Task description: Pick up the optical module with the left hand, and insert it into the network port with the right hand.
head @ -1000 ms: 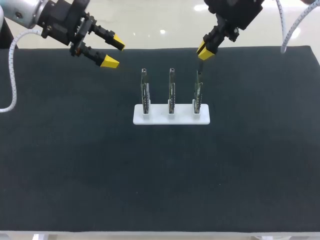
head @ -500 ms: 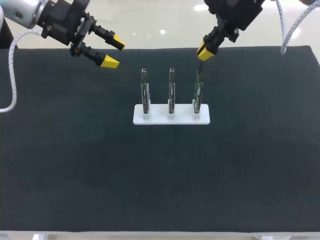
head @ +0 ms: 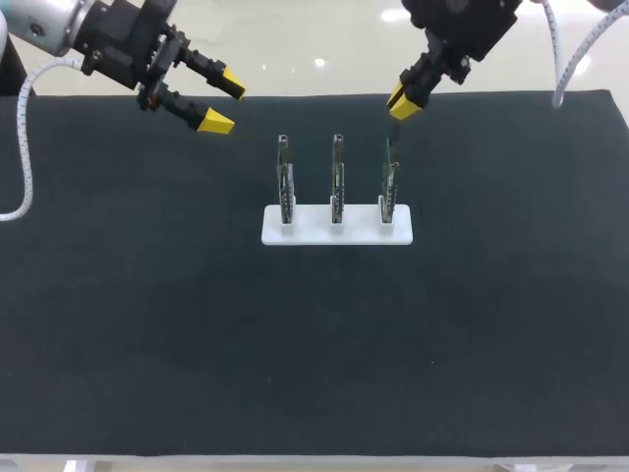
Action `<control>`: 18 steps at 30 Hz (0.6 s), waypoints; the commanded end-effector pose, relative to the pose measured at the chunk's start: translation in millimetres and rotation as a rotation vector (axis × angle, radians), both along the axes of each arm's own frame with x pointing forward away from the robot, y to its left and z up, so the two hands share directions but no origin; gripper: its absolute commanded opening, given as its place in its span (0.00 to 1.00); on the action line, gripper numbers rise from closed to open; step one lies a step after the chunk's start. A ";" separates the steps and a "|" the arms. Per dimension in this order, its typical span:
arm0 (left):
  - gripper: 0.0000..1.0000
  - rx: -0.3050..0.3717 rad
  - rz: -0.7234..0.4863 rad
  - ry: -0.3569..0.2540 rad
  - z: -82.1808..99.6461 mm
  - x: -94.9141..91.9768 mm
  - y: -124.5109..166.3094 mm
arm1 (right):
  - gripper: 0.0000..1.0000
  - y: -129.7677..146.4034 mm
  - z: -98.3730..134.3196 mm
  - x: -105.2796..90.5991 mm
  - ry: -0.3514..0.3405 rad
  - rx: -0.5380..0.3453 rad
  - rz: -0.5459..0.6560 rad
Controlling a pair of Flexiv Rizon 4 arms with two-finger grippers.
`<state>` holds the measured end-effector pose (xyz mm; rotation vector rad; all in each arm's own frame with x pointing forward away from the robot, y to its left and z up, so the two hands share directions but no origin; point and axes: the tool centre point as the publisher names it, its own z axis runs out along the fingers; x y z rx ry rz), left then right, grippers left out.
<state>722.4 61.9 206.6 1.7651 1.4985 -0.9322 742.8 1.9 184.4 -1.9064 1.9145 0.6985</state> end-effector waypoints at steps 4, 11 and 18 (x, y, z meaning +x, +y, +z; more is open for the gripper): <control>1.00 0.003 -0.001 0.001 0.1 0.9 -0.4 | 0.00 0.4 -3.6 0.8 -0.010 0.003 -0.005; 1.00 0.003 -0.001 0.001 0.1 0.9 -0.4 | 0.00 3.0 -3.5 1.5 -0.015 0.003 -0.012; 1.00 0.003 -0.001 0.001 0.1 0.9 -0.4 | 0.00 4.3 -4.9 2.8 -0.017 0.004 -0.012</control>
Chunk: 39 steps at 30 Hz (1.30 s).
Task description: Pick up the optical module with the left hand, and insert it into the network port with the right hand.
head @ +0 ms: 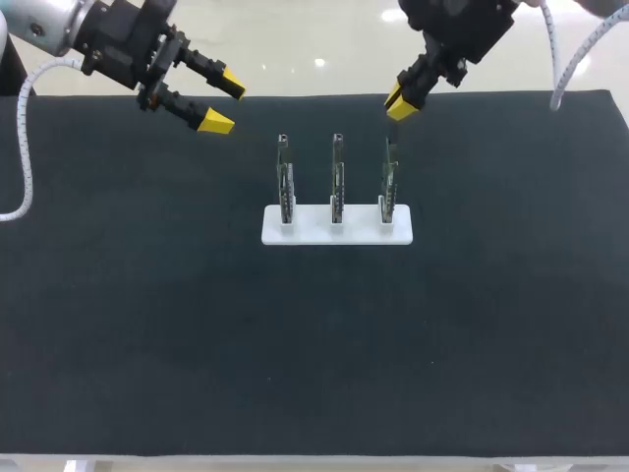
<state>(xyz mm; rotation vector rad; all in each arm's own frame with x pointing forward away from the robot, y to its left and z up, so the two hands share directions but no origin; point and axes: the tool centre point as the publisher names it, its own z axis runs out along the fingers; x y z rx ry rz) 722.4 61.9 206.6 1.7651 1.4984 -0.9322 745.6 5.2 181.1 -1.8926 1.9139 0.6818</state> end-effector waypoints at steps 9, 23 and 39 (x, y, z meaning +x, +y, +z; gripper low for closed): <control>1.00 0.003 -0.001 0.001 0.1 0.9 -0.4 | 0.00 2.9 -0.5 1.4 -0.012 0.013 -0.010; 1.00 0.003 -0.001 0.001 0.1 0.9 -0.4 | 0.00 -0.5 17.8 -0.8 -0.001 -0.026 -0.033; 1.00 0.003 -0.001 0.001 0.1 0.9 -0.4 | 0.00 -1.6 10.9 -7.0 0.000 -0.039 -0.034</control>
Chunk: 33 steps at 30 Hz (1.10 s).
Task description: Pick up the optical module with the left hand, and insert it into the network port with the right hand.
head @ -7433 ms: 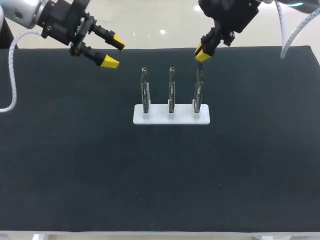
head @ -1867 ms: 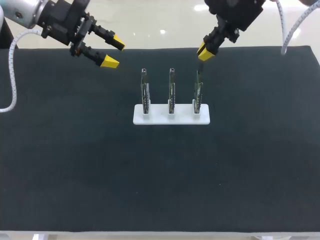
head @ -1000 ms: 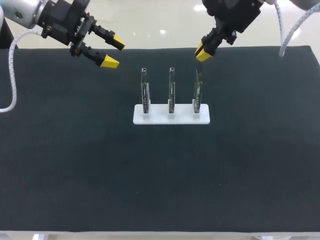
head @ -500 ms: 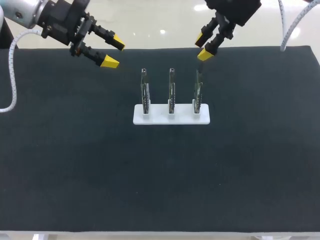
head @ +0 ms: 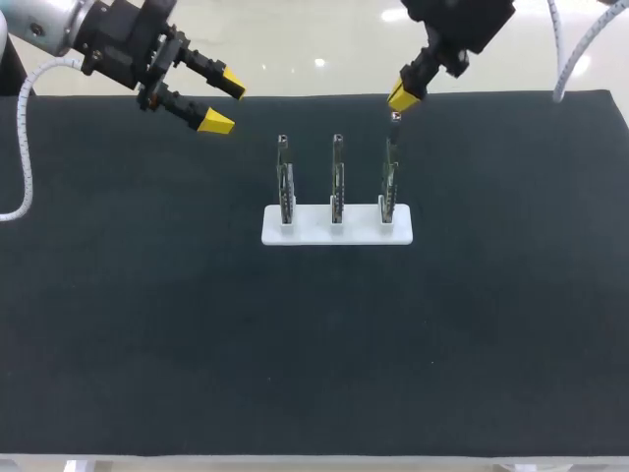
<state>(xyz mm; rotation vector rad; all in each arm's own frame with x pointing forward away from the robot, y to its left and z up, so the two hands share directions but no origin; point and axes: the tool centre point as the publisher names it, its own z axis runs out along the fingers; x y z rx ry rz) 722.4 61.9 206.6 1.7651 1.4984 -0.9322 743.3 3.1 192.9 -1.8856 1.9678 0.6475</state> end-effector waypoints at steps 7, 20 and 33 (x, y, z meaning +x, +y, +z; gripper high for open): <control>1.00 0.003 -0.001 0.001 0.1 0.9 -0.4 | 0.00 0.9 -8.1 -8.0 -0.015 0.007 -0.006; 1.00 0.003 -0.001 0.001 0.1 0.9 -0.4 | 0.00 2.2 -21.7 -6.9 -0.017 0.028 -0.002; 1.00 0.003 -0.001 0.001 0.1 0.9 -0.4 | 0.00 4.2 -37.6 -4.9 -0.026 0.048 0.005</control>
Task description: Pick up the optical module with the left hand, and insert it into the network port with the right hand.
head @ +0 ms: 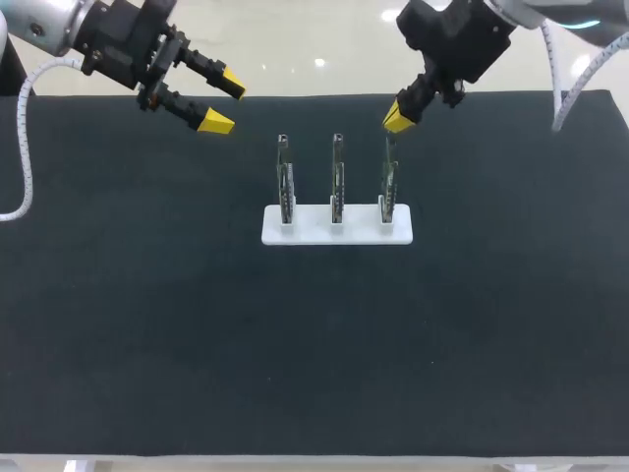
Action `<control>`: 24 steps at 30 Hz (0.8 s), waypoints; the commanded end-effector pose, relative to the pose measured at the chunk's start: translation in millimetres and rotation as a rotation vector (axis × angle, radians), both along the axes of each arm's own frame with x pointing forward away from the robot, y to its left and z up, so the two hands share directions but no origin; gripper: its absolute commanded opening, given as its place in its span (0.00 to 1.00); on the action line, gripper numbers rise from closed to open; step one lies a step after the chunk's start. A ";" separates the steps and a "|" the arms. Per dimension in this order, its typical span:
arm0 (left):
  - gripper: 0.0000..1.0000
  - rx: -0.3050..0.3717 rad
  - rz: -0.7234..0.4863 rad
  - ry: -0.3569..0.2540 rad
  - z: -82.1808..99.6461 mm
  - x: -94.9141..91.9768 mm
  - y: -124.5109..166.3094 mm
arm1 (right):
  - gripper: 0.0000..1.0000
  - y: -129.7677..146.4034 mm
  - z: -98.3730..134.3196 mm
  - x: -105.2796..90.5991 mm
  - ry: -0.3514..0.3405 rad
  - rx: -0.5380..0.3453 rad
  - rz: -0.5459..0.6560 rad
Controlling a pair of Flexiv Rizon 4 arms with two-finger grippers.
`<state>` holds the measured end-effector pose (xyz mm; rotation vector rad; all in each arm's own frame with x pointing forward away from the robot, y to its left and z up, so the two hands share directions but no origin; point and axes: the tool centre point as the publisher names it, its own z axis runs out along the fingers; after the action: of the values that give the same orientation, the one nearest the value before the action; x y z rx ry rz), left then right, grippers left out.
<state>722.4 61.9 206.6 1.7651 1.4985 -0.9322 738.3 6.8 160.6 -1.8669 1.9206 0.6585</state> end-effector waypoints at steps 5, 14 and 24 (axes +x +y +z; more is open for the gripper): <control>1.00 0.003 -0.001 0.001 0.1 0.9 -0.4 | 0.00 0.4 -10.3 1.0 -0.005 0.016 0.002; 1.00 0.003 -0.001 0.001 0.1 0.9 -0.4 | 0.00 -0.1 -16.4 2.0 -0.010 0.026 0.003; 1.00 0.003 -0.001 0.001 0.1 0.9 -0.4 | 0.00 1.1 -22.1 1.5 -0.013 0.042 0.000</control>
<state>722.4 61.9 206.6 1.7651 1.4984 -0.9322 740.1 7.4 146.3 -1.8453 1.8883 0.6797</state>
